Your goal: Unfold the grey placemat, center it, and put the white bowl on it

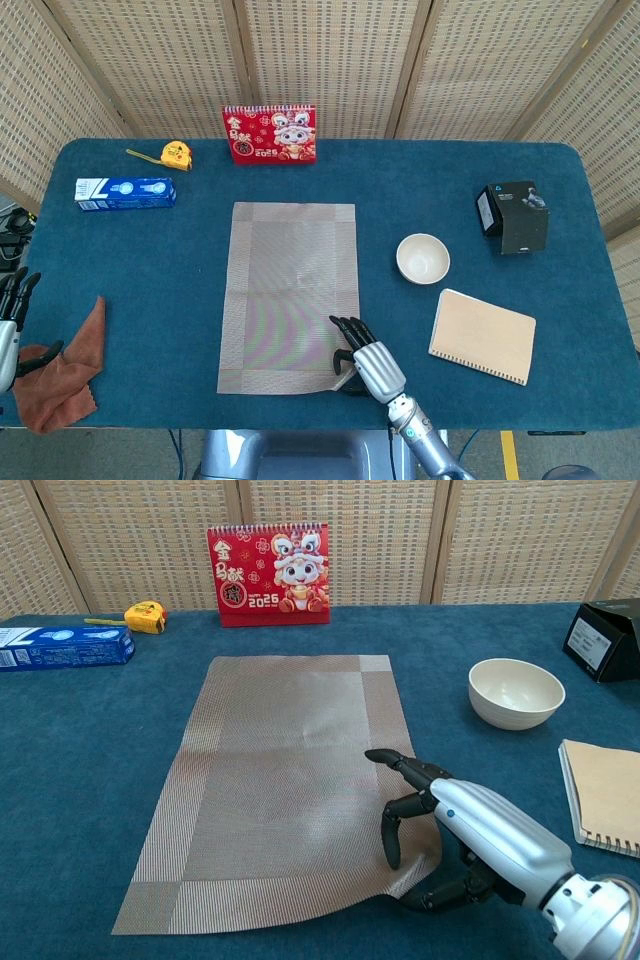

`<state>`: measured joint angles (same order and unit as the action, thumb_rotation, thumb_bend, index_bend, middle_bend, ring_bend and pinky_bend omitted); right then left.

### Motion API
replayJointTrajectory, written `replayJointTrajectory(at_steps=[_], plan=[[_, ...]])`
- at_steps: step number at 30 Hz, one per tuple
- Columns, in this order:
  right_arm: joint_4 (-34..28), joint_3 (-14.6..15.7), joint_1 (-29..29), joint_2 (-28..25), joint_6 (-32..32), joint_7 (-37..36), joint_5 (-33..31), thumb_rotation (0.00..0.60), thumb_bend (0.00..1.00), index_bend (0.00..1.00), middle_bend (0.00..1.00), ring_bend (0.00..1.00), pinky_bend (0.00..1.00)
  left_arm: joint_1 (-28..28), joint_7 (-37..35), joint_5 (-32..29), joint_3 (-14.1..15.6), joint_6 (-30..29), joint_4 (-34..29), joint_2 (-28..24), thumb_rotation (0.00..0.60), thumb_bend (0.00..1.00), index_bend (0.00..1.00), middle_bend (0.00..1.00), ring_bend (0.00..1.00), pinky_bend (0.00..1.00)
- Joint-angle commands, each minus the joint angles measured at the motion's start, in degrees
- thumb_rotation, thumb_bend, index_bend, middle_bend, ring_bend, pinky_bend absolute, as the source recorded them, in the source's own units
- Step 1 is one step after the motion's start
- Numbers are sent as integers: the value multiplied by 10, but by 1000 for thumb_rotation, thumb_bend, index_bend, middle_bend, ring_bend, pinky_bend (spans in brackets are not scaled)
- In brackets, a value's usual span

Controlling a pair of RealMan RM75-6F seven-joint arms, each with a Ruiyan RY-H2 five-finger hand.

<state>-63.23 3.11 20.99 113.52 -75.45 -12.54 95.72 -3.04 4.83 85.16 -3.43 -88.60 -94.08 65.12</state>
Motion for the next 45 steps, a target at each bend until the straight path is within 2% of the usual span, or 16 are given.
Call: replayJointTrajectory(at_steps=[1, 9, 23, 38, 45], plan=[[-1, 0, 0, -1, 0, -1, -1, 600, 473, 680, 90, 0, 0, 0, 0, -1, 0, 1, 1, 0, 600, 179, 9, 0, 0, 0], [-10, -2, -2, -8, -2, -3, -5, 600, 533, 687, 90, 0, 0, -1, 1, 0, 0, 2, 0, 1, 600, 180, 9, 0, 0, 0], [-44, -15, -4, -50, -19, 5, -8, 600, 545, 707, 90, 0, 0, -3, 5, -2, 1, 6, 2, 3, 600, 180, 9, 0, 0, 0], [-84, -55, -15, -149, -53, 14, -34, 600, 546, 717, 96, 0, 0, -5, 11, -8, -1, 11, 3, 6, 600, 180, 9, 0, 0, 0], [-126, -98, -10, -226, -51, 7, -66, 600, 544, 718, 97, 0, 0, -5, 18, -8, -1, 9, 2, 8, 600, 179, 9, 0, 0, 0]])
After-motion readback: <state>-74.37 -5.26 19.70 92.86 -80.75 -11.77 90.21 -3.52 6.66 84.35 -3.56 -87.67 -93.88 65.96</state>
